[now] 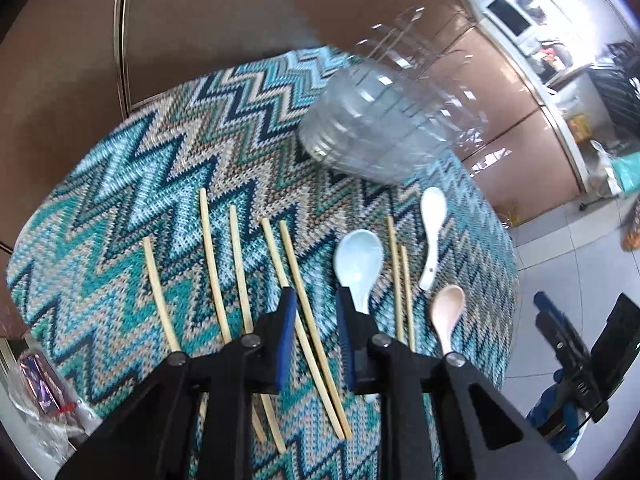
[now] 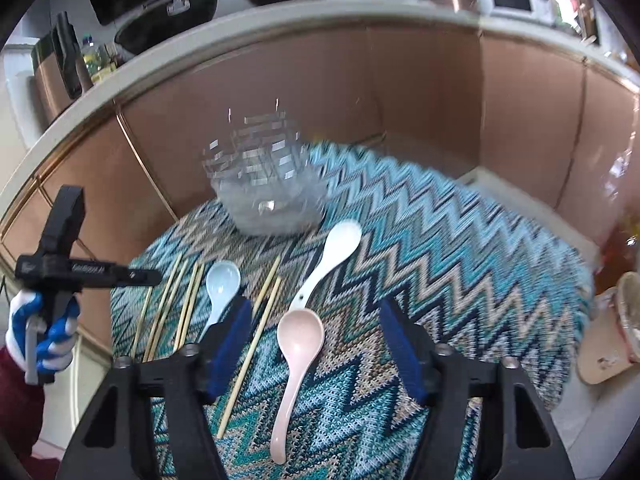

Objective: Organize utensils
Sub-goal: 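Grasp the pink spoon with the right tool while the left tool grasps a bamboo chopstick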

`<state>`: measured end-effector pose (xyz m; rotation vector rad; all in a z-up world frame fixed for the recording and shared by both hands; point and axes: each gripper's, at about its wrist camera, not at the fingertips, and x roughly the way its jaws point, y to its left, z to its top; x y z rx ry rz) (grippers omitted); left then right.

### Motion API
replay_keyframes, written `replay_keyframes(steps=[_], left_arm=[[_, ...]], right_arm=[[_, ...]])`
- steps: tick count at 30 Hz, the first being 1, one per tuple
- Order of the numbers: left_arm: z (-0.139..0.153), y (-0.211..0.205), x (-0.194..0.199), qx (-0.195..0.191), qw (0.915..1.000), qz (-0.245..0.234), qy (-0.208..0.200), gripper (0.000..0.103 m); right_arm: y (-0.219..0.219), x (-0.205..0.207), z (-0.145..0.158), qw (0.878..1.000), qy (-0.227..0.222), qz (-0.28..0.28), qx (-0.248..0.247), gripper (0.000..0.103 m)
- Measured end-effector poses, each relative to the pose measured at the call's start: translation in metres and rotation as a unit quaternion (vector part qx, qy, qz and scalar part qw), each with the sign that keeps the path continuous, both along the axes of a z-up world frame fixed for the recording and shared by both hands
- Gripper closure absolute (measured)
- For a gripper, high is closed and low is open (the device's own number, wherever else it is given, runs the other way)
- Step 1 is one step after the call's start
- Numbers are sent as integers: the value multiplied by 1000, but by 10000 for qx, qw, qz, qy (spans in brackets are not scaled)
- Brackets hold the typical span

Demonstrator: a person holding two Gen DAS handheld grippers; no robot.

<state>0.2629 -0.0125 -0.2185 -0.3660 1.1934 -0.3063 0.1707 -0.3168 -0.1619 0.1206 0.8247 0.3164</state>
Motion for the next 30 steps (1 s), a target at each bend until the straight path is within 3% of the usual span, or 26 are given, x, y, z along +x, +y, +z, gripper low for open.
replay_keyframes(steps=[9, 22, 26, 30], left_arm=[[-28, -1, 32, 385, 9975, 249, 545, 92], [-43, -20, 48, 762, 9922, 350, 919, 92], [-45, -28, 54, 771, 9912, 364, 1011, 92], [-45, -30, 58, 729, 9909, 372, 1067, 92]], right_arm=[[1, 26, -32, 9987, 301, 420, -3, 48], [-9, 47, -53, 9934, 638, 930, 214, 48], [-8, 64, -64, 9861, 930, 1269, 525, 55], [0, 77, -73, 9808, 1100, 1532, 505, 59]])
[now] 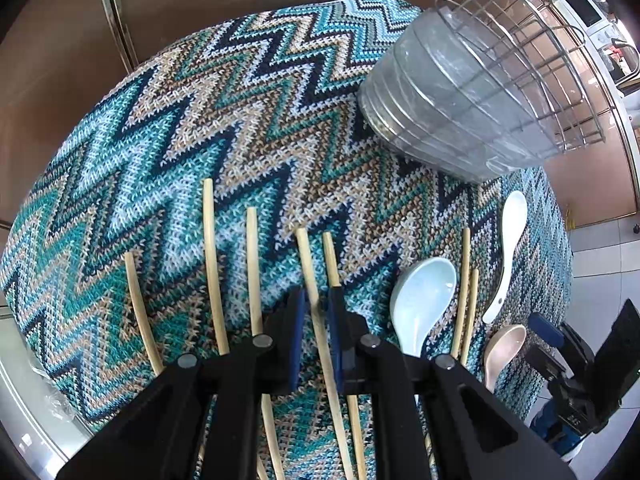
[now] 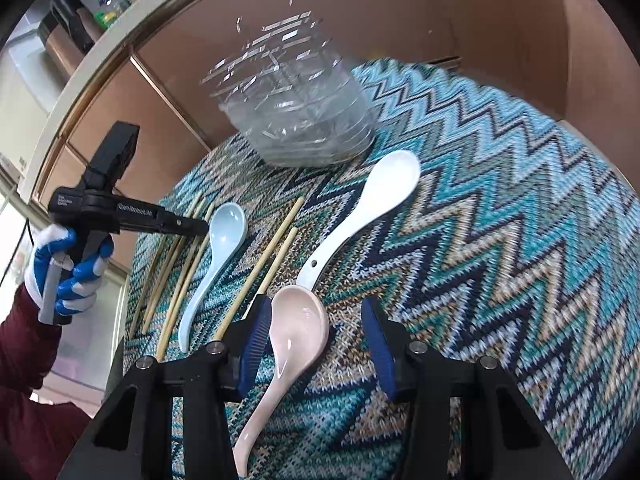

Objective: Organize utensils
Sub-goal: 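Grasp the pink spoon with the right tool while the left tool grasps a bamboo chopstick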

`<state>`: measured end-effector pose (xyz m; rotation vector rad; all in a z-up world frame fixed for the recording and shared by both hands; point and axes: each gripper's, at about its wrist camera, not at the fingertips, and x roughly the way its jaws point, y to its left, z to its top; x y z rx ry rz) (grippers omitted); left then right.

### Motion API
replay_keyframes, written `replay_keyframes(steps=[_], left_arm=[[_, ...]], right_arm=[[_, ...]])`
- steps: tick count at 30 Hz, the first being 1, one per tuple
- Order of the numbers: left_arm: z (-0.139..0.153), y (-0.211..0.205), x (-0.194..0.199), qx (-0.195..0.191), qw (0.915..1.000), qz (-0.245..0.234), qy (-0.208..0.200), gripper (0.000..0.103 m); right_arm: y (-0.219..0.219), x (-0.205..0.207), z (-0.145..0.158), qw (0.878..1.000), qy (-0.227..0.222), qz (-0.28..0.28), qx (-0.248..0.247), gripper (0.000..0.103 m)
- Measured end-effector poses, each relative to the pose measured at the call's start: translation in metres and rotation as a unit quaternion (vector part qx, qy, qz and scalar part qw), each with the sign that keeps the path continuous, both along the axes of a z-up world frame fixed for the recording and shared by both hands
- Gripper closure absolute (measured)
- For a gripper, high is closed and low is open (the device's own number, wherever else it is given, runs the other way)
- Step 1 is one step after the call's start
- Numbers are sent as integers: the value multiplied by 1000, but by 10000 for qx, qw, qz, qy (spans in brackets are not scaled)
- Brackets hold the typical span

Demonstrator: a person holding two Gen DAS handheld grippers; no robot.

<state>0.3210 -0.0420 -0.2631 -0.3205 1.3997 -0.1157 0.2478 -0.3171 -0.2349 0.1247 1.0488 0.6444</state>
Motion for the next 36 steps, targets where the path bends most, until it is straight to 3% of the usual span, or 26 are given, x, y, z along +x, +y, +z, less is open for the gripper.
replay_keyframes(steps=[17, 23, 25, 31, 36], left_arm=[[-2, 15, 4, 45, 9995, -52, 320, 92], [-3, 11, 6, 145, 9991, -68, 402, 91], [-4, 5, 7, 184, 9991, -92, 373, 92], [-3, -3, -4, 106, 9998, 76, 175, 97], [9, -2, -20, -120, 9998, 124, -123, 98]], right_arm=[[7, 19, -15, 9978, 236, 572, -224, 70], [12, 25, -17, 9961, 329, 790, -224, 80], [15, 26, -18, 9953, 336, 868, -251, 92], [26, 14, -9, 9937, 40, 1036, -432, 94], [28, -10, 17, 9923, -369, 945, -711, 94]])
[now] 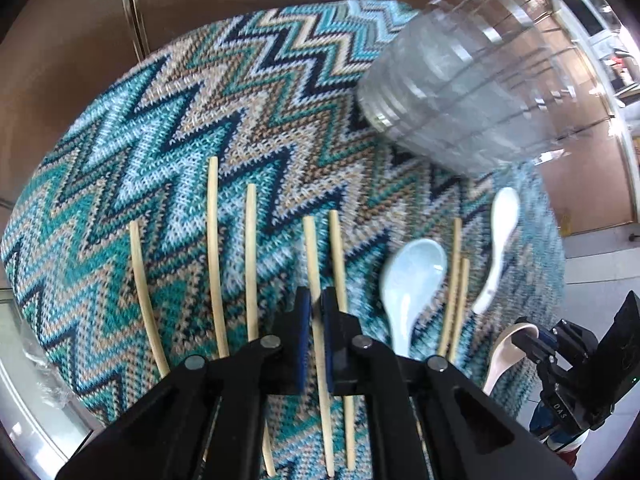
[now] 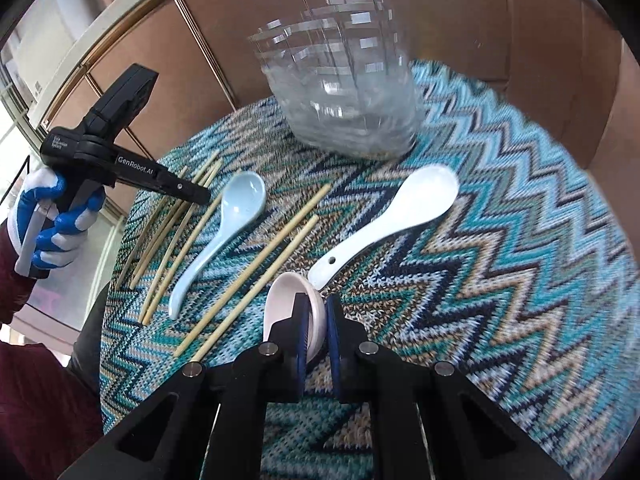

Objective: Organize utensils
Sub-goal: 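Grasp the pink spoon with the right tool while the left tool grasps a bamboo chopstick, then lift and lower the chopstick and pink spoon into the clear utensil holder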

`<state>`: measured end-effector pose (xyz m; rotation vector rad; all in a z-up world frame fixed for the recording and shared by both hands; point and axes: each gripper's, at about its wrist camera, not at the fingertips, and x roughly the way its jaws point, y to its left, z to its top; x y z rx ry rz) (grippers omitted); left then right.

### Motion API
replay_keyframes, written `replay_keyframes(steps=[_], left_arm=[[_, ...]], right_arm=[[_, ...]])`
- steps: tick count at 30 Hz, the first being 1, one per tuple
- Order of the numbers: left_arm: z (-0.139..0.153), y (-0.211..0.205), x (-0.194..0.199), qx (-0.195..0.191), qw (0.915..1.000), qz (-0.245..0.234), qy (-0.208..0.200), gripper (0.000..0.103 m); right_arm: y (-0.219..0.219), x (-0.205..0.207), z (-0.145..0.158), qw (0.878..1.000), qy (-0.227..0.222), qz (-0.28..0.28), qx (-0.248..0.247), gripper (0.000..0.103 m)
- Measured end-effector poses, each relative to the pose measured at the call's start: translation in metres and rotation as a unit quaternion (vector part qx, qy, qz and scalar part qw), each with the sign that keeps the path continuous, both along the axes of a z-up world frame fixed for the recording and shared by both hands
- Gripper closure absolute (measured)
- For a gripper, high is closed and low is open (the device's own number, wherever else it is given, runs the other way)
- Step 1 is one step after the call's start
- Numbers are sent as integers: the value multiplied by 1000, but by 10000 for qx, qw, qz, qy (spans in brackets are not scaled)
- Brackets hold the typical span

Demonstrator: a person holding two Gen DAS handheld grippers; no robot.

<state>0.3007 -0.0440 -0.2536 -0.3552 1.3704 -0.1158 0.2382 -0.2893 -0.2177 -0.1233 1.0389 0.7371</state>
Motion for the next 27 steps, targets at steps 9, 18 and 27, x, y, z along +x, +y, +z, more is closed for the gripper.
replay_keyframes(steps=[9, 18, 27], left_arm=[[62, 5, -41, -99, 9922, -261, -1217, 99], [137, 33, -47, -306, 9680, -244, -2480, 99], [232, 48, -10, -536, 9117, 245, -4065, 99]], right_arm=[[2, -37, 63, 9945, -836, -556, -284, 94], [19, -36, 126, 9789, -1728, -1071, -200, 94], [42, 0, 191, 9317, -3153, -1800, 75, 94]])
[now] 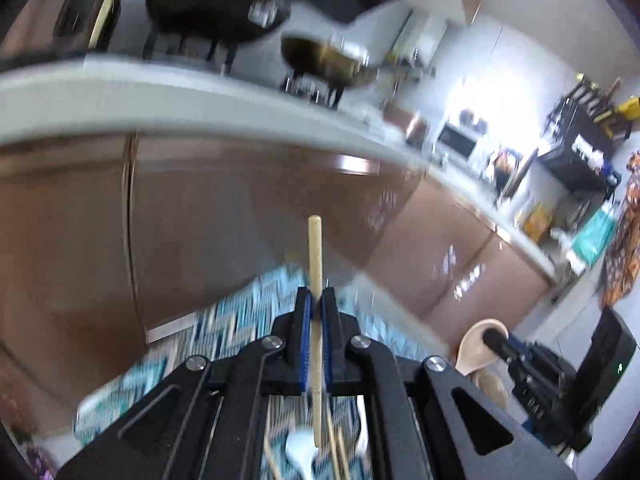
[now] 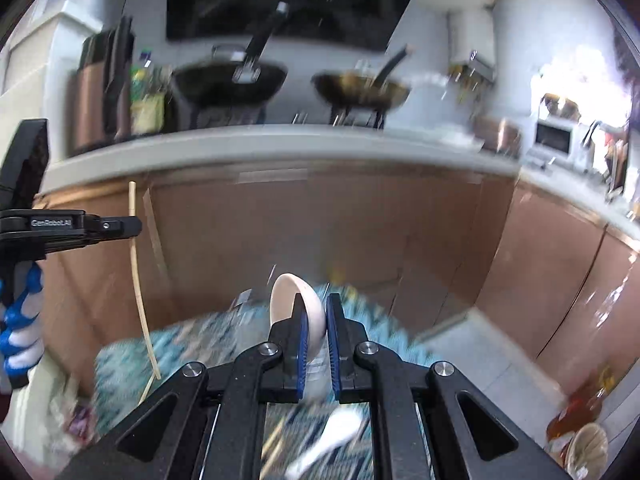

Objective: Organize utensils
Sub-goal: 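Lift and lower the chopstick and pink spoon into the clear utensil holder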

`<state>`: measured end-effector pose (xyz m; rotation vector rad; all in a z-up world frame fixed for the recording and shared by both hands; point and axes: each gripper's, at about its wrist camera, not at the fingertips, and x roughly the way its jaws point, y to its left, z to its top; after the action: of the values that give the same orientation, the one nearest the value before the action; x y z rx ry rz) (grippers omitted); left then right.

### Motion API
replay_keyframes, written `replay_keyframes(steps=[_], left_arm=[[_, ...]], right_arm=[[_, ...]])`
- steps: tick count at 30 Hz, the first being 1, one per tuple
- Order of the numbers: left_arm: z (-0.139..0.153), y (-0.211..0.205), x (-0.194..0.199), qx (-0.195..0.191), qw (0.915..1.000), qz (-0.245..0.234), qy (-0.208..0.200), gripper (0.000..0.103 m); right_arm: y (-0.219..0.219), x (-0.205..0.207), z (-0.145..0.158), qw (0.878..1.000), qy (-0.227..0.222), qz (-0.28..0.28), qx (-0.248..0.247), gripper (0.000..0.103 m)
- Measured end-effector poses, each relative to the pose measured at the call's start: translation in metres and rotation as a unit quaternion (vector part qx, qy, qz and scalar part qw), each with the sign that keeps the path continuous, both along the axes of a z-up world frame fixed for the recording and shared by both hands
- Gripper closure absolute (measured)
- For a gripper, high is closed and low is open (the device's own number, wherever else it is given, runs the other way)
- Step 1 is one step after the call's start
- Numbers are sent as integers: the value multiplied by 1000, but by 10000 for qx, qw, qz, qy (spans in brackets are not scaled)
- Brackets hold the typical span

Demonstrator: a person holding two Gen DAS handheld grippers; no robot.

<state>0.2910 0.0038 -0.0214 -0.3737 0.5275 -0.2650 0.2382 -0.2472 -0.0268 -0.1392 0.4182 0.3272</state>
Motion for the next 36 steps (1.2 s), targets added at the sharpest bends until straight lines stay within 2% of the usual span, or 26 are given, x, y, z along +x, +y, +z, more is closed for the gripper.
replay_keyframes(steps=[3, 6, 9, 17, 24, 32, 35, 36], left_arm=[[10, -7, 23, -189, 9992, 99, -324, 99], [8, -19, 43, -61, 9975, 357, -613, 99], [-9, -35, 64, 94, 9957, 570, -721, 99], [-80, -71, 100, 835, 9922, 638, -677, 99], [-105, -80, 104, 963, 9913, 551, -711, 98], [-120, -87, 107, 1055, 9909, 478, -680, 98], [-124, -86, 102, 1046, 9905, 501, -740, 97], [-124, -87, 100, 1075, 9901, 498, -754, 96]], right_arm=[[9, 19, 7, 9985, -450, -305, -20, 94], [18, 42, 1, 9944, -800, -668, -175, 94], [28, 64, -21, 9894, -985, -997, -388, 94], [41, 95, -85, 9864, -935, -1278, -446, 94], [38, 97, -109, 9879, -931, -1218, -224, 94], [37, 91, -118, 9890, -923, -1133, -224, 93], [37, 88, -120, 9895, -875, -1129, -202, 85], [37, 87, -120, 9897, -860, -1124, -210, 78]])
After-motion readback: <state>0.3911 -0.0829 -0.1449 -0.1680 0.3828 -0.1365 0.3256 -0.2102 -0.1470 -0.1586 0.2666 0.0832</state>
